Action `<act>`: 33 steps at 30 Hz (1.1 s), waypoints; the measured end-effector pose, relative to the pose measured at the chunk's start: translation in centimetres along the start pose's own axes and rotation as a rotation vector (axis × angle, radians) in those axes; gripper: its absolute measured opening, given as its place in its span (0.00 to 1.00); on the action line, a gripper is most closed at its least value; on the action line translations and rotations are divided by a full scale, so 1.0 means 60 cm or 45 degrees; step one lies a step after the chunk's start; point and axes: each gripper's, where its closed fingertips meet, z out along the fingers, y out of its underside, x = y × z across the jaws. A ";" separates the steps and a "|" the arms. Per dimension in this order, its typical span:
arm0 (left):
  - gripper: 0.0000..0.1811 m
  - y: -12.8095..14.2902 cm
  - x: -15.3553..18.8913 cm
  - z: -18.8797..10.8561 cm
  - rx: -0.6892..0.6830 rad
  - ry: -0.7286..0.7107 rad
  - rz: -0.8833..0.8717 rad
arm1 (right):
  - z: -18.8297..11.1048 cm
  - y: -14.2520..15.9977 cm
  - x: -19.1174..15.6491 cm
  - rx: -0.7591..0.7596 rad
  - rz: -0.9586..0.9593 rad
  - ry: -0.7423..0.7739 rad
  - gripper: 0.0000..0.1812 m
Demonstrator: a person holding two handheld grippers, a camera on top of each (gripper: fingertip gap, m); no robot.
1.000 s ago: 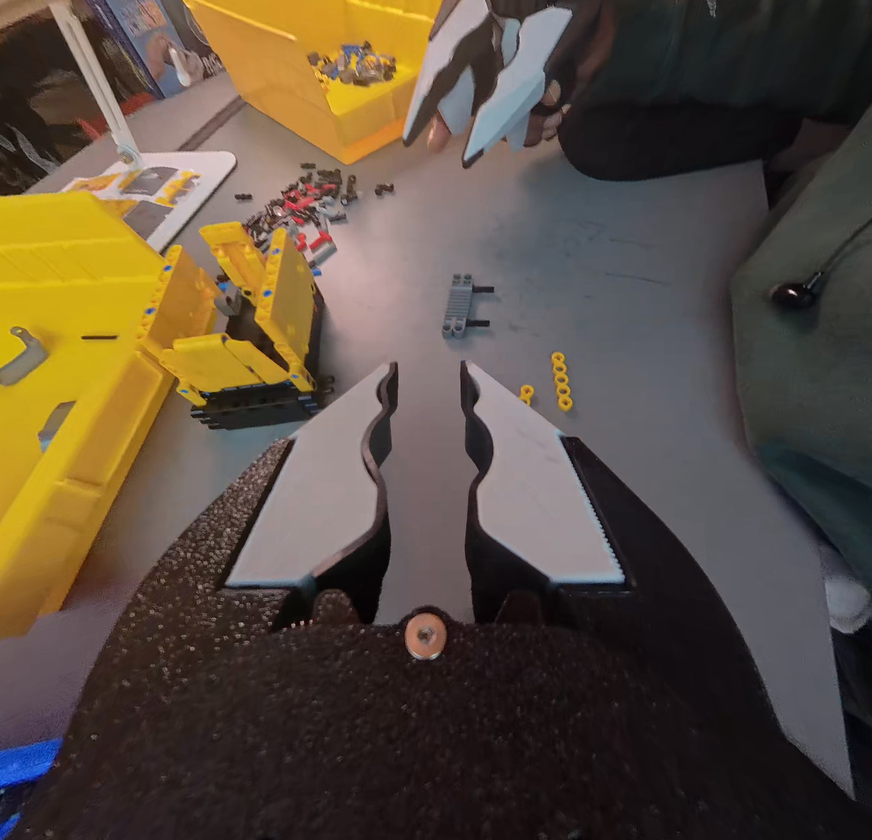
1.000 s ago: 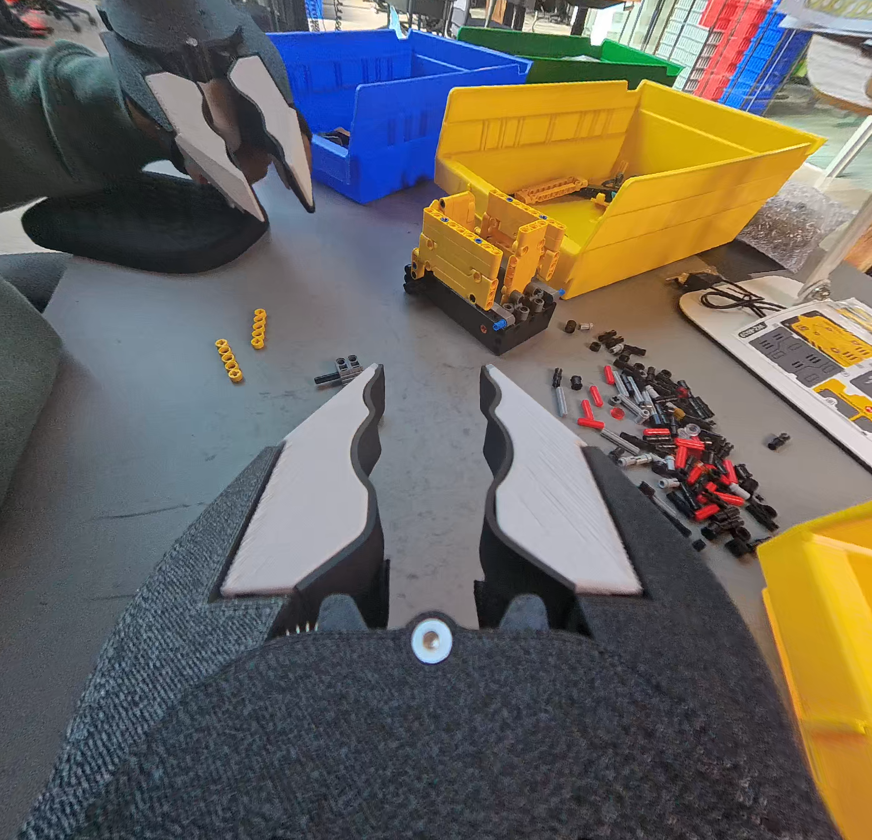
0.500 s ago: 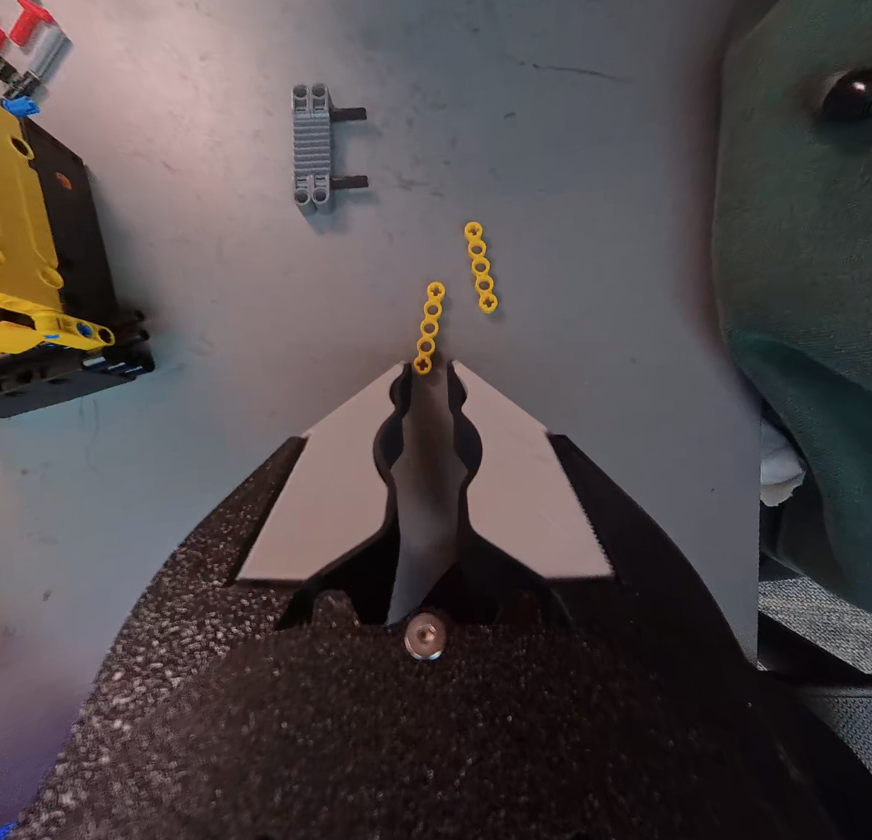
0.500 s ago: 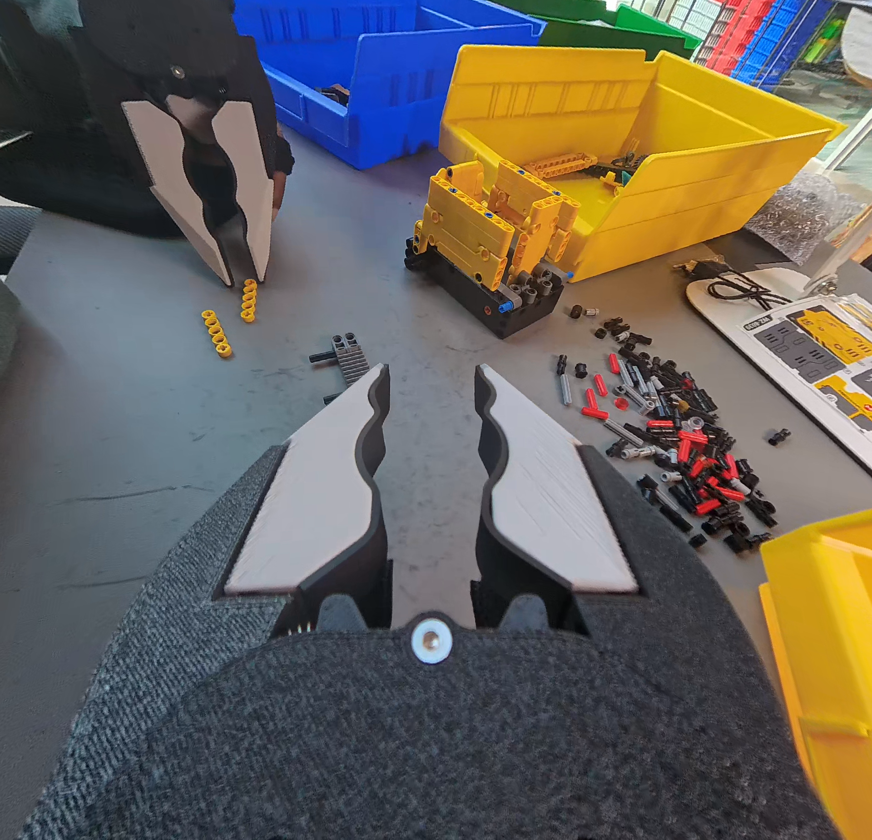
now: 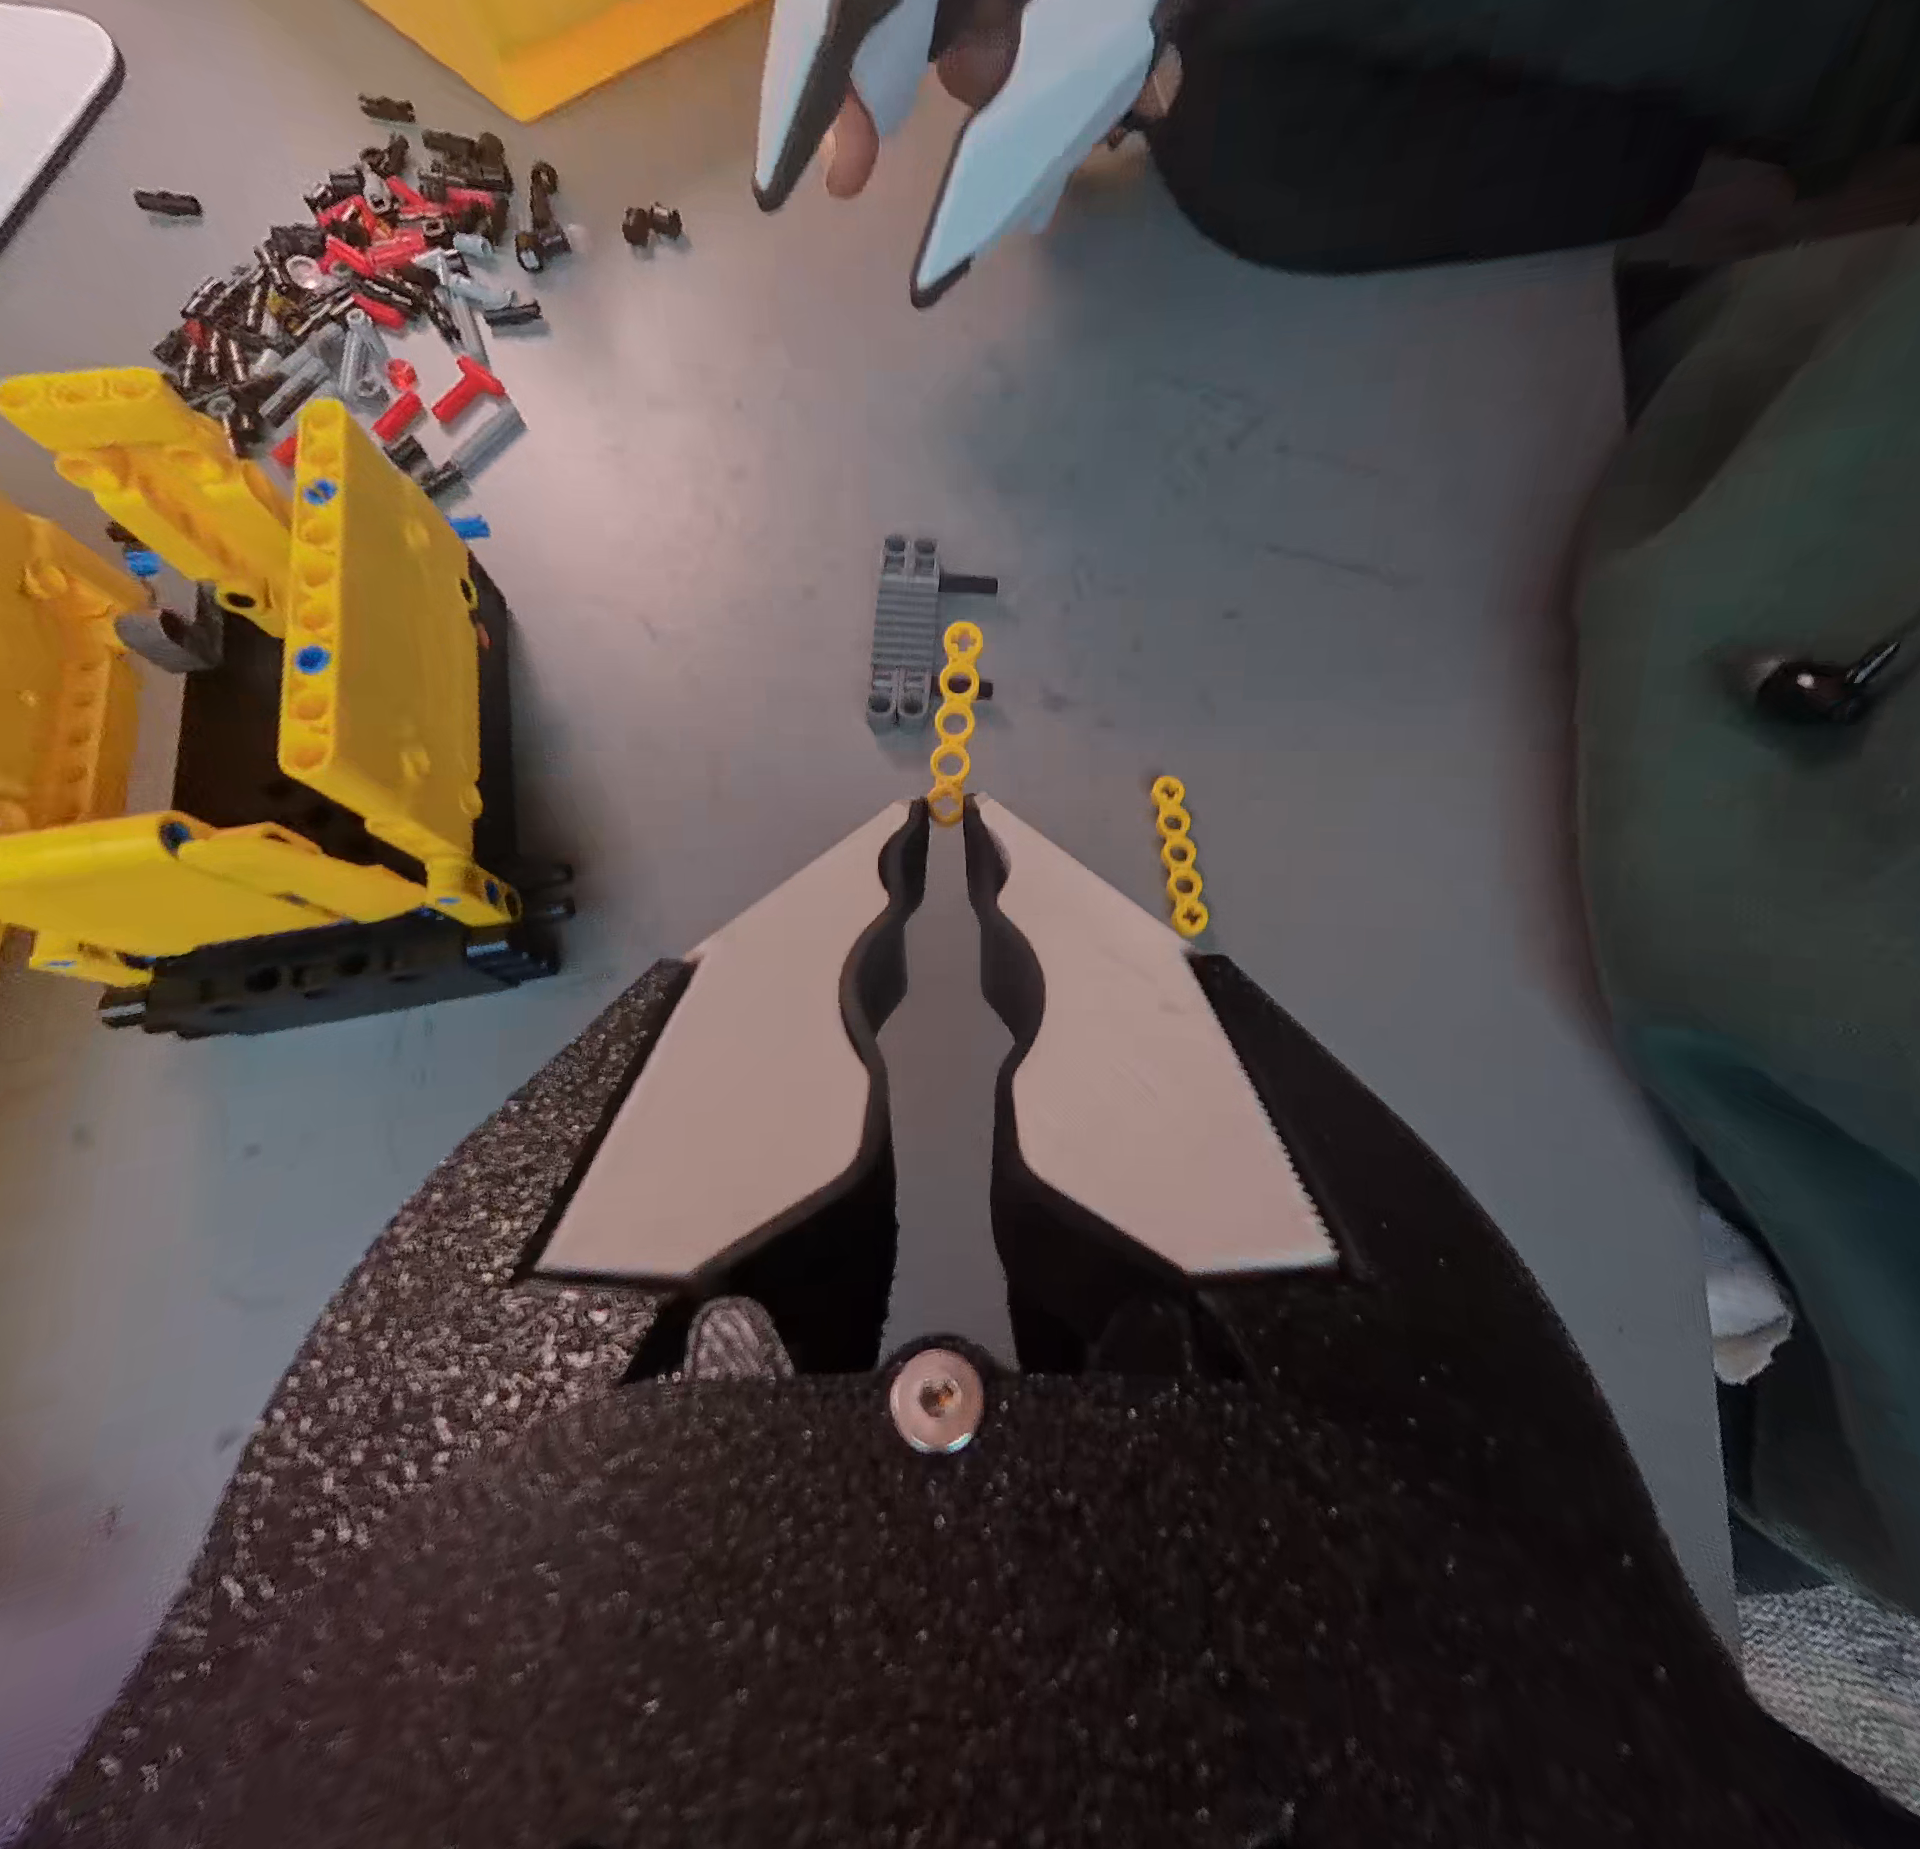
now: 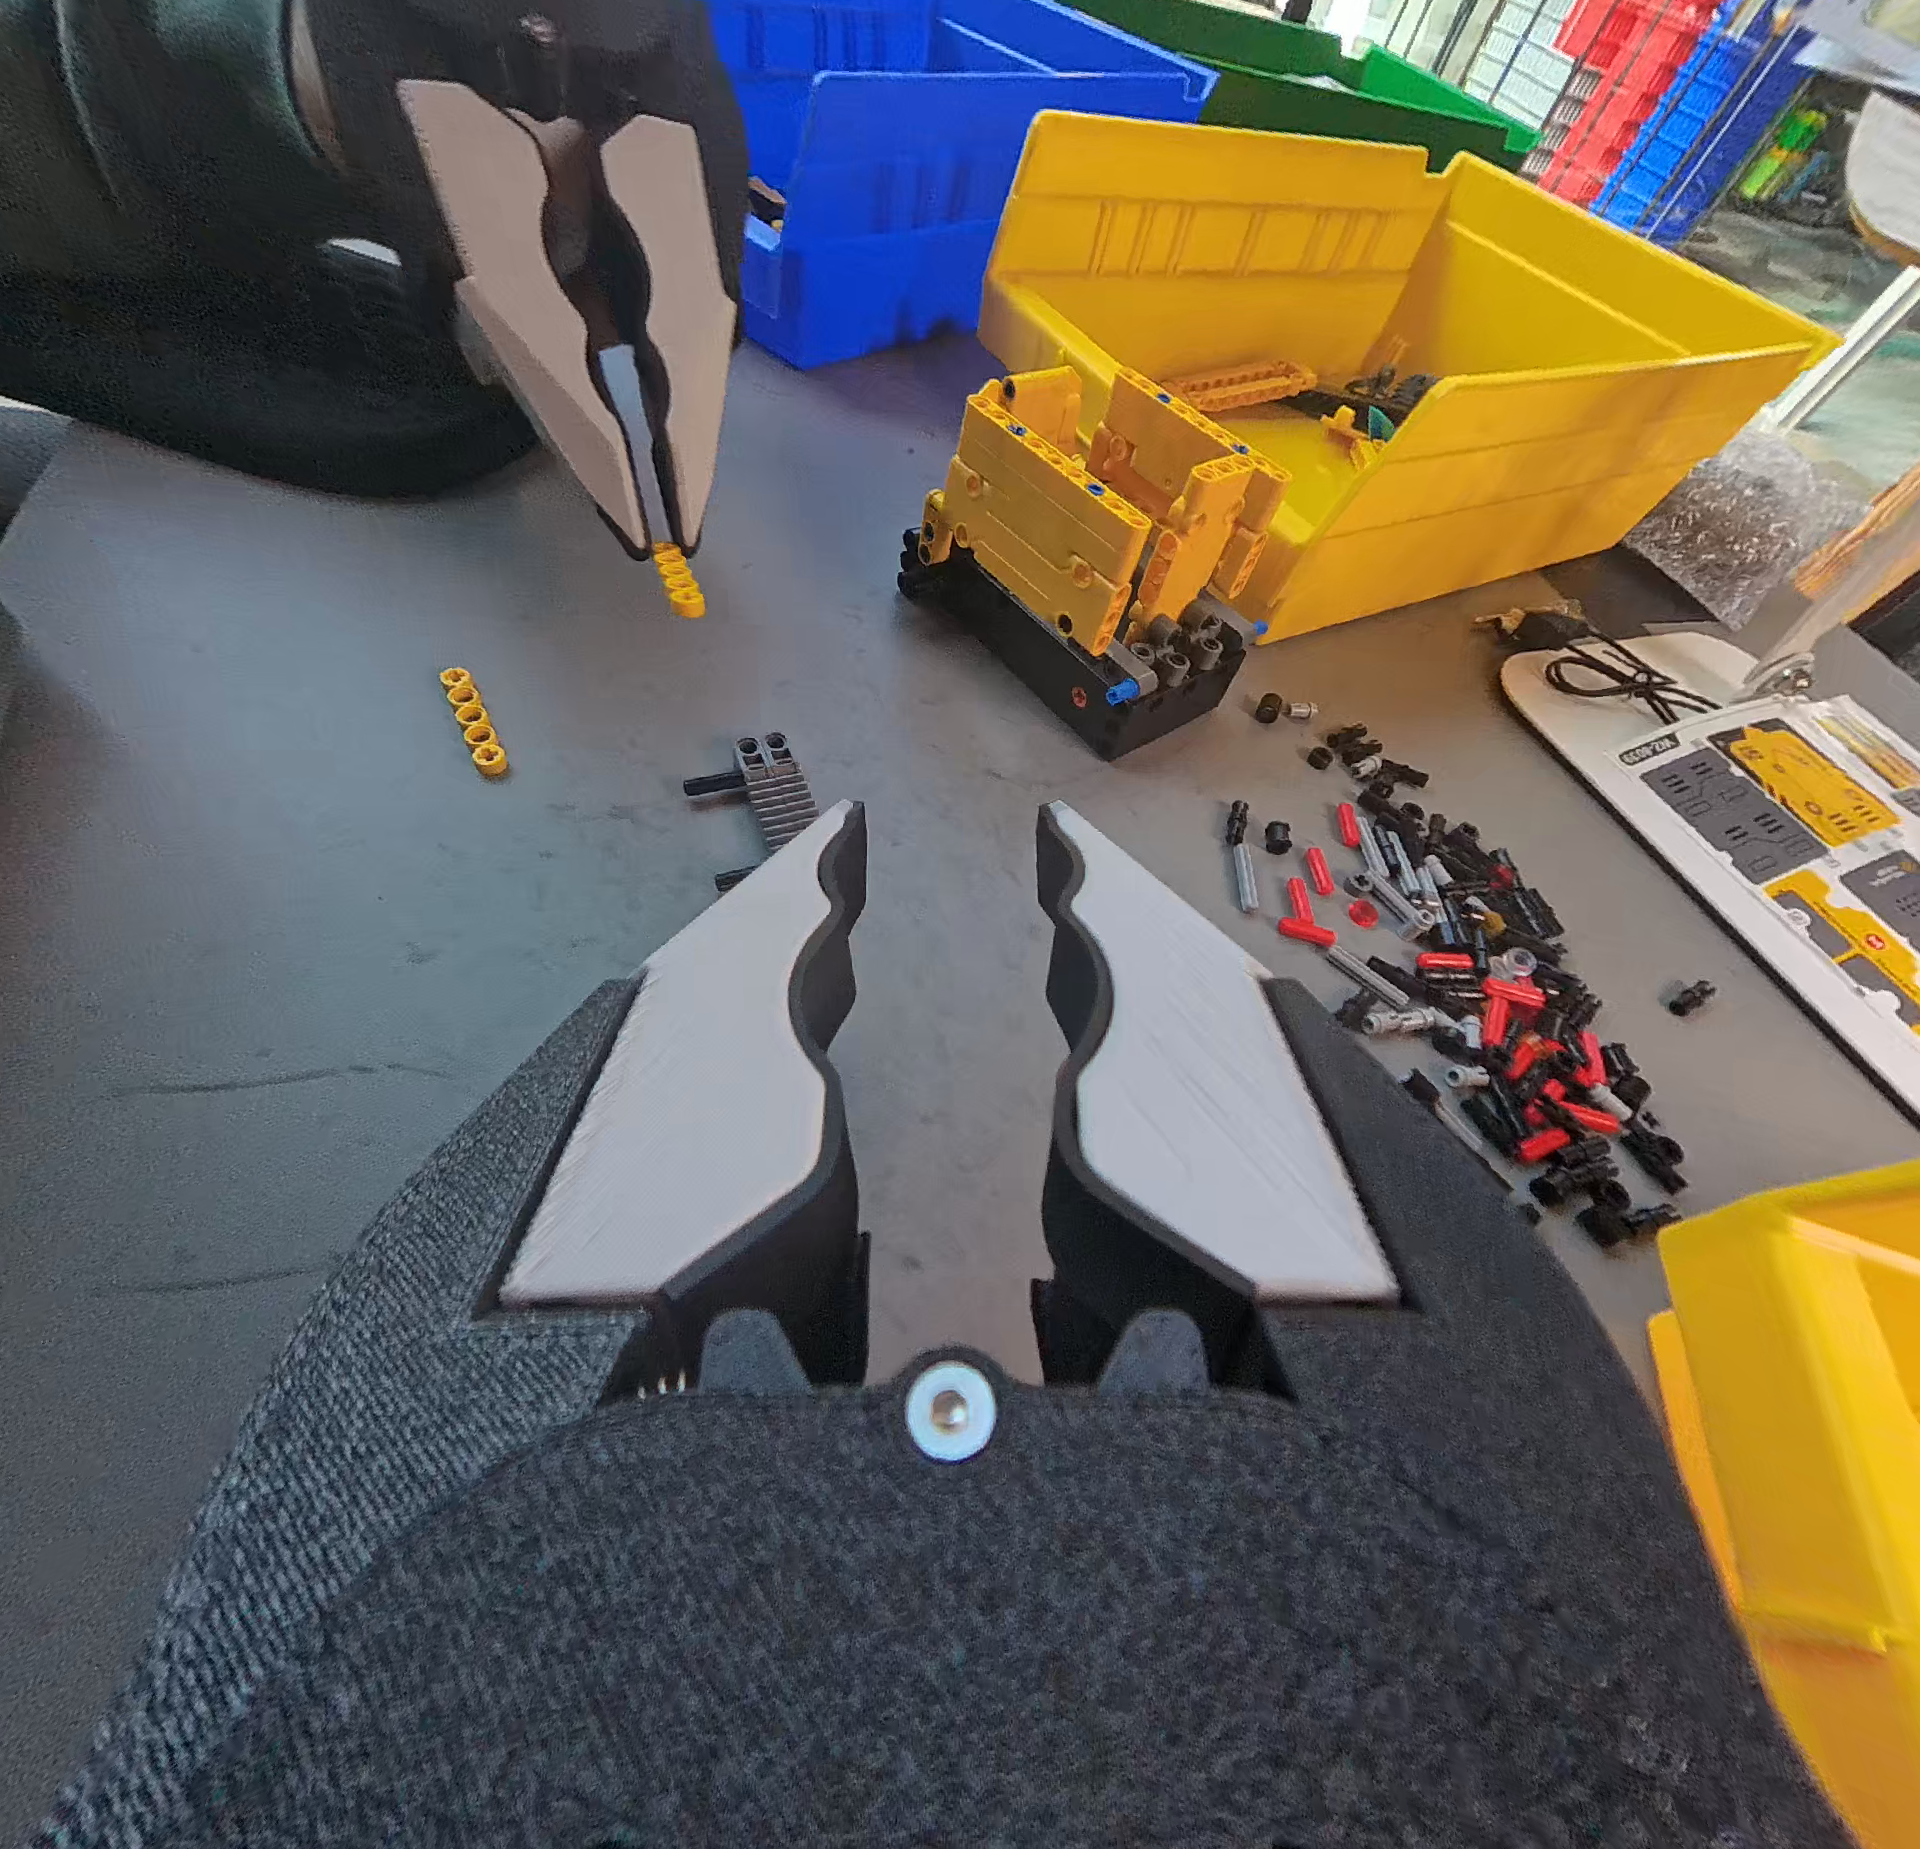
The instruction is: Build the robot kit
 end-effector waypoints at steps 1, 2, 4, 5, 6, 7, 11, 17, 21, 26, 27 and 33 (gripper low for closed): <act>0.03 -0.009 0.002 0.007 0.015 0.039 -0.026 | 0.001 -0.002 -0.007 -0.005 -0.039 -0.009 0.18; 0.03 -0.016 0.004 0.015 0.024 0.069 -0.049 | 0.004 -0.004 -0.017 -0.010 -0.088 -0.023 0.18; 0.03 -0.030 0.007 0.030 0.036 0.128 -0.088 | 0.012 -0.010 -0.045 -0.011 -0.177 -0.079 0.18; 0.03 -0.036 0.010 0.038 0.038 0.157 -0.100 | 0.016 -0.012 -0.060 -0.013 -0.208 -0.115 0.18; 0.03 -0.041 0.012 0.045 0.038 0.174 -0.099 | 0.021 -0.013 -0.073 -0.019 -0.230 -0.145 0.17; 0.03 -0.045 0.016 0.051 0.032 0.194 -0.087 | 0.026 -0.013 -0.081 -0.030 -0.247 -0.158 0.17; 0.03 -0.045 0.015 0.075 -0.018 0.147 0.001 | 0.033 -0.002 -0.089 -0.081 -0.304 -0.164 0.10; 0.03 -0.038 0.010 0.084 -0.051 -0.029 0.225 | 0.036 0.028 -0.088 -0.225 -0.240 -0.205 0.08; 0.03 -0.035 0.009 0.085 -0.068 -0.087 0.297 | 0.040 0.026 -0.094 -0.223 -0.233 -0.224 0.04; 0.03 -0.029 0.012 0.083 -0.068 -0.074 0.293 | 0.042 0.022 -0.100 -0.197 -0.265 -0.242 0.04; 0.03 -0.028 0.016 0.083 -0.061 -0.054 0.286 | 0.043 0.026 -0.102 -0.207 -0.280 -0.251 0.04; 0.03 -0.013 0.037 0.084 -0.091 0.049 0.252 | 0.047 0.042 -0.116 -0.270 -0.311 -0.301 0.04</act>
